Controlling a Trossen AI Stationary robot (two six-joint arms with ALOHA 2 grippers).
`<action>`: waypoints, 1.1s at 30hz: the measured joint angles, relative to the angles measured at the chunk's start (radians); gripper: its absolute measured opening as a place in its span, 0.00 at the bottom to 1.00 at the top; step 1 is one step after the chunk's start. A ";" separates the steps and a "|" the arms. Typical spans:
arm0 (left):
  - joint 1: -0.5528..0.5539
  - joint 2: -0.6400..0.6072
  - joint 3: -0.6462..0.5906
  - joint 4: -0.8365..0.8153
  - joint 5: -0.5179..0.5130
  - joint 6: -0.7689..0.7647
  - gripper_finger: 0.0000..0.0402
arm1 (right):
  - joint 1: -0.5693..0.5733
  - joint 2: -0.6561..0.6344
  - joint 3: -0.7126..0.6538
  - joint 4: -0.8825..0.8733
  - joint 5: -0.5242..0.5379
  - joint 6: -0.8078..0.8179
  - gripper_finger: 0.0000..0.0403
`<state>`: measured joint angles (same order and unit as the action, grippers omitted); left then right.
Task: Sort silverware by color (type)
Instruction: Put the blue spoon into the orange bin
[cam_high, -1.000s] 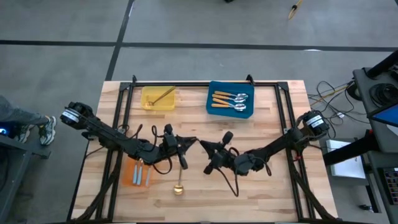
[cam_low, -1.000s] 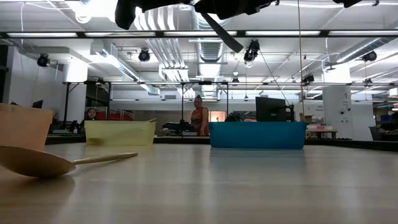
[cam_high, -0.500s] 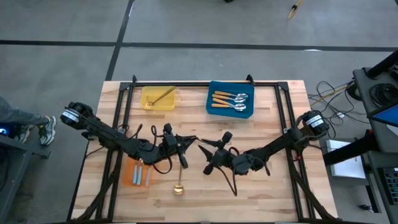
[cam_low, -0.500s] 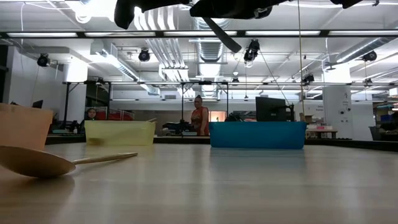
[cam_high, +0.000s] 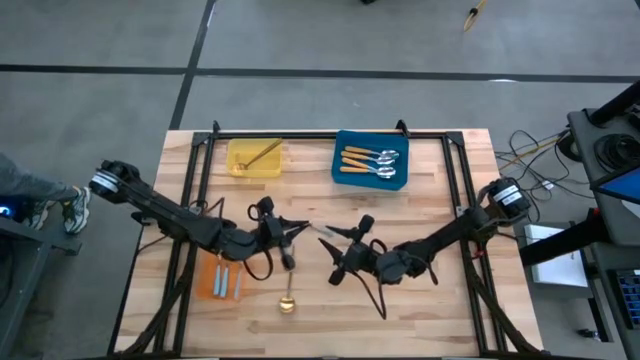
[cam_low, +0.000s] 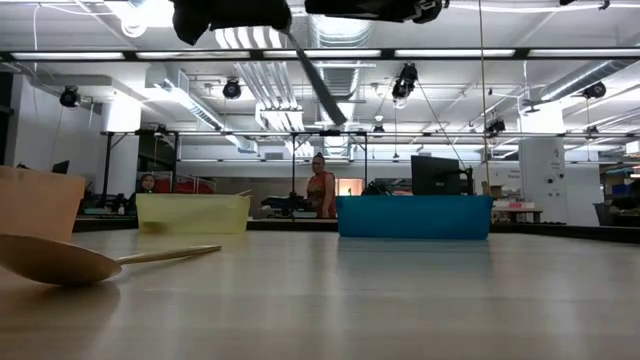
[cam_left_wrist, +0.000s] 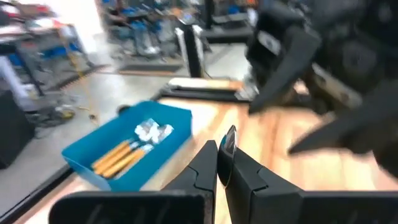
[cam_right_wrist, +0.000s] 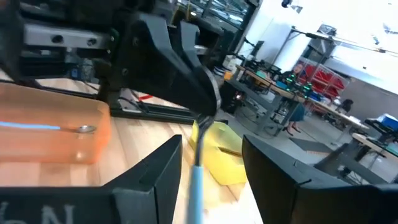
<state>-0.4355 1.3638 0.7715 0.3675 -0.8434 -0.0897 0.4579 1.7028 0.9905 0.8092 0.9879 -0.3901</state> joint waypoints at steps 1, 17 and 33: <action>0.000 -0.016 0.000 -0.044 0.030 -0.004 0.00 | 0.004 -0.004 0.000 -0.006 -0.006 0.001 0.40; -0.009 -0.109 0.000 -0.326 0.193 -0.094 0.00 | -0.115 -0.118 0.002 -0.516 -0.630 0.477 0.40; -0.010 -0.069 0.000 -0.304 0.207 -0.132 0.00 | -0.164 -0.006 -0.002 -0.456 -0.708 0.484 0.40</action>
<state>-0.4450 1.2945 0.7719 0.0630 -0.6365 -0.2220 0.2938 1.6967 0.9882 0.3529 0.2794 0.0940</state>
